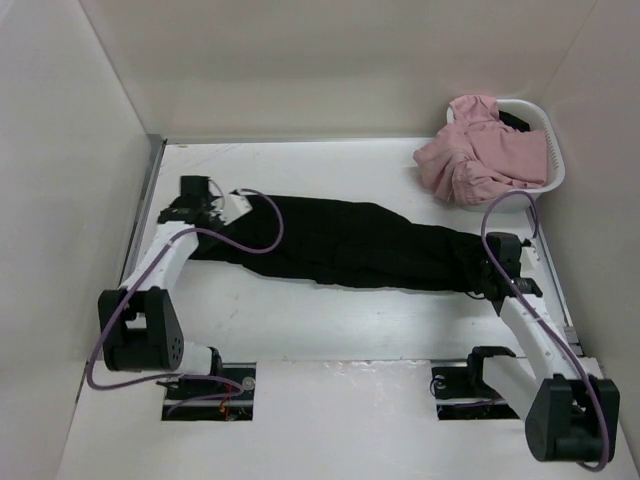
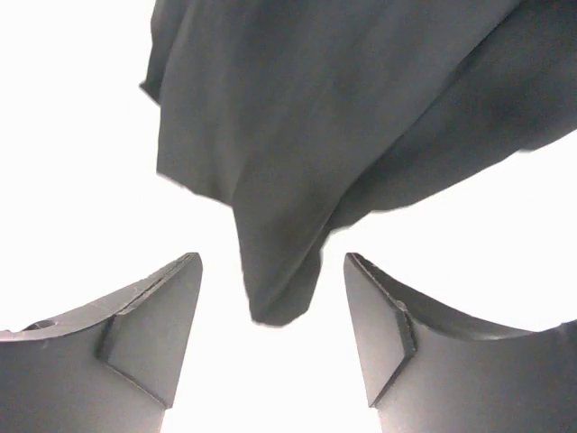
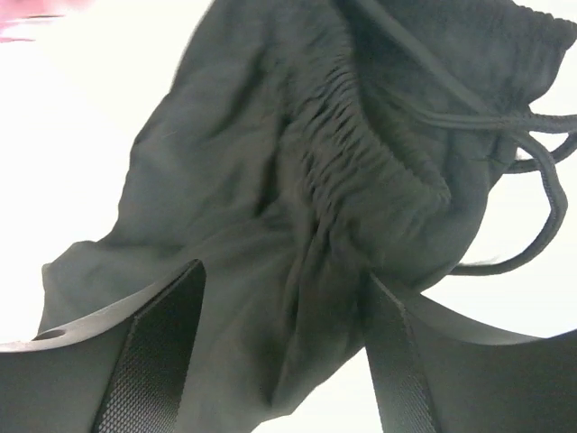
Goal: Fold and stack the trousers
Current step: Fold the trousers
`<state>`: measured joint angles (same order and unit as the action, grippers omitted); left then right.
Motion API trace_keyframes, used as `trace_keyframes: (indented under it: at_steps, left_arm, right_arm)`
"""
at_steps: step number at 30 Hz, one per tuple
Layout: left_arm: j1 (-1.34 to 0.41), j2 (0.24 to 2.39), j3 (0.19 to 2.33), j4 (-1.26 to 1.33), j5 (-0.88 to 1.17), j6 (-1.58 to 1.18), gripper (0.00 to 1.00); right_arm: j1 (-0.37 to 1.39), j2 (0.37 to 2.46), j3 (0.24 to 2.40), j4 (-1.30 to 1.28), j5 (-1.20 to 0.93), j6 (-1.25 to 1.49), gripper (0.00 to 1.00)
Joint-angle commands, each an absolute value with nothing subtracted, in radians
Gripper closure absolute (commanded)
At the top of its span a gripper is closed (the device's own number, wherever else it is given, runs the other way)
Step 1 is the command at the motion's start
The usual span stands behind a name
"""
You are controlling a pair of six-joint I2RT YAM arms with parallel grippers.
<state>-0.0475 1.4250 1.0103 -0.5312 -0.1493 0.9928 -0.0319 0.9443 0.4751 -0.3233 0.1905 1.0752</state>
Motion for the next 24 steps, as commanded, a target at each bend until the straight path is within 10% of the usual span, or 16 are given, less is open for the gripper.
trace_keyframes:
  at_steps: [1,11,15,19,21,24]
  left_arm:
    - [0.089,1.376,0.962,-0.585,-0.131,1.09,0.36]
    - [0.257,1.59,0.972,-0.433,-0.106,1.112,0.39]
    - [0.268,1.66,1.028,-0.41,-0.127,1.083,0.58]
    - [0.272,1.667,1.043,-0.377,-0.129,1.074,0.87]
    - [0.283,1.657,1.048,-0.336,-0.133,1.078,0.95]
    - [0.298,1.618,1.065,-0.253,-0.133,1.097,0.99]
  right_arm:
    - [-0.036,0.856,0.543,-0.431,0.173,0.977,0.27]
    - [-0.024,0.902,0.558,-0.434,0.109,1.0,0.28]
    - [-0.036,0.975,0.546,-0.379,0.094,1.003,0.35]
    - [-0.07,1.041,0.537,-0.321,0.052,0.996,0.62]
    - [-0.07,1.036,0.552,-0.325,0.058,0.967,0.87]
    - [-0.067,0.977,0.598,-0.383,0.11,0.919,0.99]
